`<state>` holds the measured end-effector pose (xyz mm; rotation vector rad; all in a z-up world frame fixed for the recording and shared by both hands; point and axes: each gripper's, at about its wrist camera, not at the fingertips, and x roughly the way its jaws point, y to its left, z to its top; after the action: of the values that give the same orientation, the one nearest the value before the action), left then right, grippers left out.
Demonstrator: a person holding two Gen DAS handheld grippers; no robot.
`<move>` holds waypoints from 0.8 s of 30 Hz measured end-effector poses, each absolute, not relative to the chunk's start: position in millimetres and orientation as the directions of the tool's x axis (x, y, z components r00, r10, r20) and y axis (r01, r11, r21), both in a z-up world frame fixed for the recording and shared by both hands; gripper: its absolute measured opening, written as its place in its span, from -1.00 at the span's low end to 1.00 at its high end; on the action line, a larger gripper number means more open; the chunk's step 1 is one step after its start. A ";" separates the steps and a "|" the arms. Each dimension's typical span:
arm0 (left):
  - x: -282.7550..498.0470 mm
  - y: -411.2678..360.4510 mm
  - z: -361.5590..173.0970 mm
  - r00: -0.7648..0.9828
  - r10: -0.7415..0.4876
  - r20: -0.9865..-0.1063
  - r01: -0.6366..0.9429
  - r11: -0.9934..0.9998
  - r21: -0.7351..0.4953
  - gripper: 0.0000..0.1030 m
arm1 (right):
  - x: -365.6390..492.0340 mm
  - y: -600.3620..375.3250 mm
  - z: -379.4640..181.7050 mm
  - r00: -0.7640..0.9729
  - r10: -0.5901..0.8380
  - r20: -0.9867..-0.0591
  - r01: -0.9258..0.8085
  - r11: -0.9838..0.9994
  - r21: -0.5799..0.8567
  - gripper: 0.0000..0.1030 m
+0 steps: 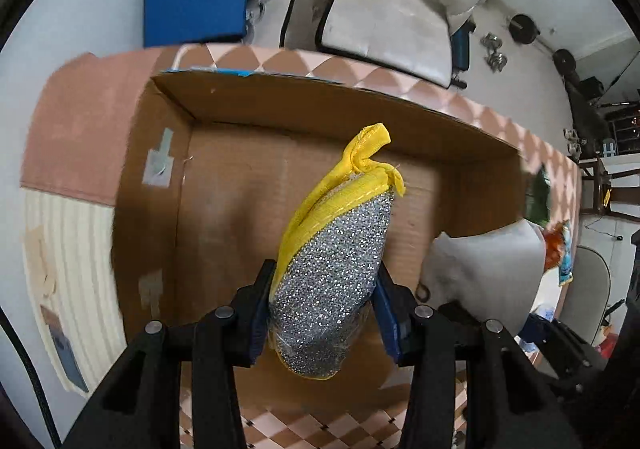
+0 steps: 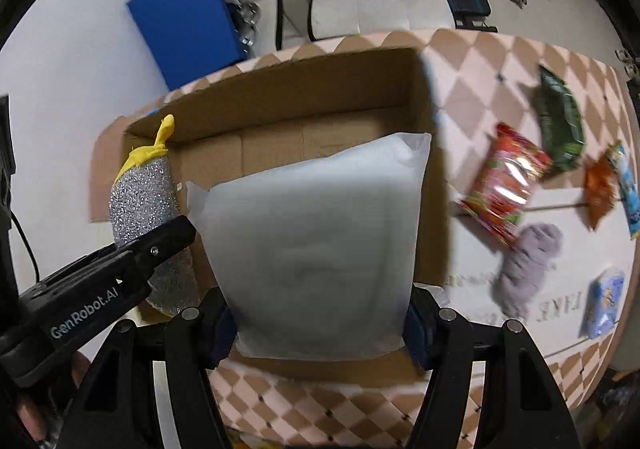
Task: Organize soft objects
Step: 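Carry sponge and cotton bag into the box and open both tools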
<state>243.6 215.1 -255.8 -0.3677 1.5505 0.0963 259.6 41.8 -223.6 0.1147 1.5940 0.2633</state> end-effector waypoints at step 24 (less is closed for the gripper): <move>252.1 242.2 -277.3 -0.025 -0.201 -0.979 -0.238 0.953 -0.189 0.74 | 279.2 91.9 -306.8 -0.074 0.139 -0.987 -0.114 0.983 0.147 1.00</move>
<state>252.1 242.2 -277.3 -0.3442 1.6061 0.0311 279.2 91.9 -306.8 0.0194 1.6313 0.2090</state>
